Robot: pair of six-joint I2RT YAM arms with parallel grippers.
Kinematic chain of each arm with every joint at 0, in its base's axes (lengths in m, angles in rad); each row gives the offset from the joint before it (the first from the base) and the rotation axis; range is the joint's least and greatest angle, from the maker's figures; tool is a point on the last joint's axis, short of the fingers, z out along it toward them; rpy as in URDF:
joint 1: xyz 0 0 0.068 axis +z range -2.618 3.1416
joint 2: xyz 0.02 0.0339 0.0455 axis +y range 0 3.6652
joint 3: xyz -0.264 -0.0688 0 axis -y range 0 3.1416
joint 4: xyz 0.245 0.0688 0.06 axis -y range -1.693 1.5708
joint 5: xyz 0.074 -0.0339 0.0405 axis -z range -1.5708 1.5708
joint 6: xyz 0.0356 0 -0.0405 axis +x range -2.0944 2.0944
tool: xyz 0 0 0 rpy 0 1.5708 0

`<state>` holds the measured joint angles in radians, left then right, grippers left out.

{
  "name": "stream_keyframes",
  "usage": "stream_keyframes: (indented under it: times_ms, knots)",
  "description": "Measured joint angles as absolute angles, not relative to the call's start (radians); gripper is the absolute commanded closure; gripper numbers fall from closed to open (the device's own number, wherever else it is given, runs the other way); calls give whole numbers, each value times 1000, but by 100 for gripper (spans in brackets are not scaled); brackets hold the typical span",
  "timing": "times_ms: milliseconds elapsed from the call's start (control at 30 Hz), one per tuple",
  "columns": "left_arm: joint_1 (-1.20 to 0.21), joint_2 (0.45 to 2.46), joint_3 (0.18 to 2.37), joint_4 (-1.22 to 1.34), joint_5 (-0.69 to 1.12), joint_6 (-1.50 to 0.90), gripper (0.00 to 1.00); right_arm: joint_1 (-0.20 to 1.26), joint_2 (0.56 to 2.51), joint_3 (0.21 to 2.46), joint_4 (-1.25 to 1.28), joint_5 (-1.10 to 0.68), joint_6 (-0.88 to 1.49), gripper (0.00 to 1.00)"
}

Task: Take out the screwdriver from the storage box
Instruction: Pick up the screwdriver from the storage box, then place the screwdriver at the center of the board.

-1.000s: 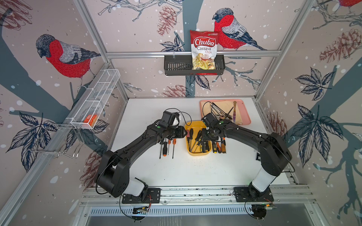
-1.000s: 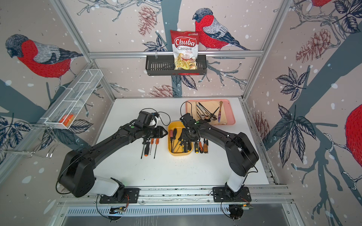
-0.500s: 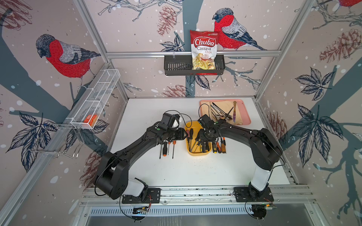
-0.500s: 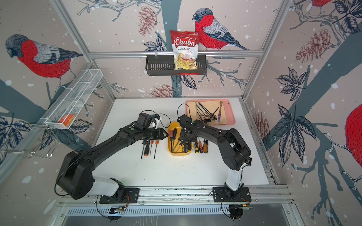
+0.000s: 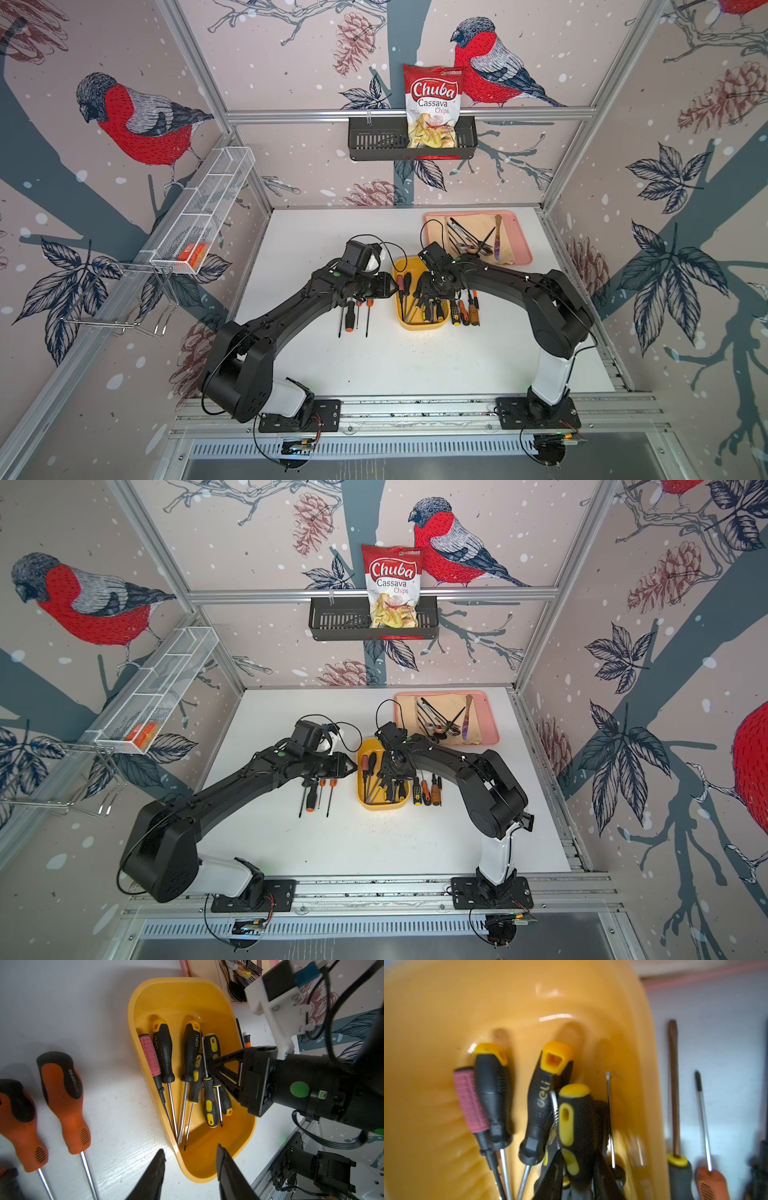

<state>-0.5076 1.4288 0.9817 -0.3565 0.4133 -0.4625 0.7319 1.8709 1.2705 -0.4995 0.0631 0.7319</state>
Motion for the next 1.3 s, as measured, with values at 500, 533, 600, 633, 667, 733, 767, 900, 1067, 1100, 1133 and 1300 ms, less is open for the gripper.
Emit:
stream_keyframes:
  times_ms: [500, 533, 600, 633, 667, 733, 767, 900, 1067, 1100, 1133, 1300]
  knots:
    - [-510, 1431, 982, -356, 412, -471, 57, 732, 1835, 1273, -527, 44, 705, 89]
    - [-513, 1431, 982, -356, 411, -471, 57, 732, 1830, 1274, -530, 44, 704, 89]
    - [-517, 1433, 982, -355, 410, -471, 57, 732, 1819, 1275, -533, 44, 701, 89]
    - [-519, 1435, 982, -354, 410, -471, 57, 733, 1813, 1275, -533, 44, 699, 90]
    - [-522, 1436, 982, -353, 410, -474, 57, 733, 1806, 1275, -534, 44, 696, 90]
    - [-530, 1439, 984, -349, 410, -474, 57, 735, 1789, 1277, -542, 43, 682, 90]
    - [-534, 1441, 986, -348, 410, -475, 57, 735, 1781, 1277, -546, 44, 681, 90]
    - [-557, 1457, 988, -342, 410, -487, 57, 734, 1742, 1283, -564, 44, 670, 90]
    - [-589, 1485, 1034, -326, 406, -500, 57, 722, 1696, 1288, -592, 43, 638, 90]
    - [-598, 1493, 1041, -323, 403, -501, 57, 713, 1686, 1288, -600, 43, 628, 90]
    - [-607, 1499, 1047, -321, 398, -505, 57, 706, 1675, 1288, -609, 43, 627, 90]
    - [-647, 1538, 1084, -318, 387, -525, 57, 666, 1616, 1284, -642, 43, 591, 90]
